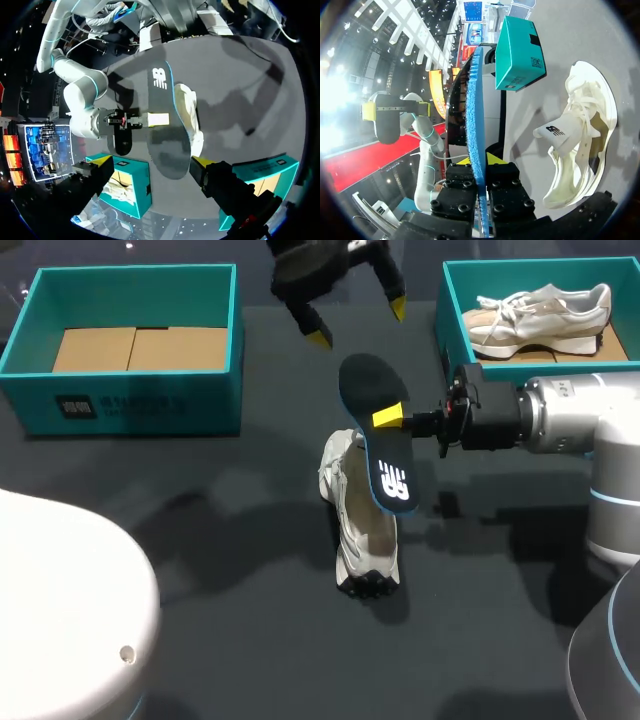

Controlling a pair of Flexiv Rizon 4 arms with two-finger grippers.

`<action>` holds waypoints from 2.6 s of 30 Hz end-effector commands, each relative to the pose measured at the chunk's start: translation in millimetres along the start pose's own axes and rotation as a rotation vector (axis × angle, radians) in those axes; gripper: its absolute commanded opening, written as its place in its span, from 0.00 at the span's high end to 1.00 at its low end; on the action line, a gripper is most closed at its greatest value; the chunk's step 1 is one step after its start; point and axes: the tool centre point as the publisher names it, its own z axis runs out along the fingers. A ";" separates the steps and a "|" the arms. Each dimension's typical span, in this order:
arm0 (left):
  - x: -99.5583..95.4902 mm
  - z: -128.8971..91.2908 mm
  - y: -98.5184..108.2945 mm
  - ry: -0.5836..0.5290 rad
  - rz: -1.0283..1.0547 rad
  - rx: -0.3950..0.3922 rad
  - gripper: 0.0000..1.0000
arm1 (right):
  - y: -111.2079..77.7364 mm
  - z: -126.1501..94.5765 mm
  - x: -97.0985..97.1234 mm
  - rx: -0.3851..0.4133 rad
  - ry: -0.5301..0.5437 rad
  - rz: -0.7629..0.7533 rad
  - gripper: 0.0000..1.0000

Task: Take the shoe out of the shoebox, open the shoe tongue, remove and reinsert the insole, then place the shoe into the shoebox

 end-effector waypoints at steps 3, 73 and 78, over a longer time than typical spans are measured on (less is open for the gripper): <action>-14.1 9.1 8.9 0.251 -0.031 0.048 0.00 | -1.0 0.8 -0.2 -0.002 -0.002 0.000 1.00; 80.2 14.4 -9.9 -0.721 -0.175 -0.147 0.00 | -1.0 0.8 -0.2 -0.002 -0.002 0.000 1.00; 80.2 14.4 -9.9 -0.721 -0.175 -0.147 0.00 | -1.0 0.8 -0.2 -0.002 -0.002 0.000 1.00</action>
